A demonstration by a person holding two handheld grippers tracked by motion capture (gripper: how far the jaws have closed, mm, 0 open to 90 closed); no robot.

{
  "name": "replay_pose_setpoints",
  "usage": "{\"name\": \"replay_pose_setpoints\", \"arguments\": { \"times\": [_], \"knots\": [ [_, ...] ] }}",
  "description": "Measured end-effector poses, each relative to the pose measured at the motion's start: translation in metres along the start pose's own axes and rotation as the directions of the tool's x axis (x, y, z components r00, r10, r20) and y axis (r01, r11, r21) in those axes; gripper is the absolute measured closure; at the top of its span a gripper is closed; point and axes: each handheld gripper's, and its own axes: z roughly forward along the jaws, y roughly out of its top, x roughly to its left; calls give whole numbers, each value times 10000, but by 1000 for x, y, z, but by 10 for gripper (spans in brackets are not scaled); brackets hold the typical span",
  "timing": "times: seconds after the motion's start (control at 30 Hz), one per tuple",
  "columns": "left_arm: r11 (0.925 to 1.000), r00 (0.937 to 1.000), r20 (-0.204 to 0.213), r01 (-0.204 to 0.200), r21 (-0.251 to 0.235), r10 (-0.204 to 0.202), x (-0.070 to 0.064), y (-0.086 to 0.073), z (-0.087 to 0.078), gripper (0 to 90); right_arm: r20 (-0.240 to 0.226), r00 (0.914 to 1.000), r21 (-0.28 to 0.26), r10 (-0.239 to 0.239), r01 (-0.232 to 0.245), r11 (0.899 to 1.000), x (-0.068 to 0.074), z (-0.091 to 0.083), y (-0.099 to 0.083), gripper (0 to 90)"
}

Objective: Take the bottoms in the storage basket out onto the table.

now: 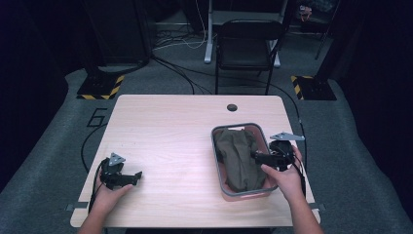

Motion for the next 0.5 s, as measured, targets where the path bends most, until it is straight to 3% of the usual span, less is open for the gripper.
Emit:
{"name": "replay_pose_setpoints", "arguments": {
  "times": [0.5],
  "knots": [
    [10000,10000,-28,-40,-48,40,0,0,0,6,-122,9997,112,-226,228,9997,21,14,10,128]
  ]
}}
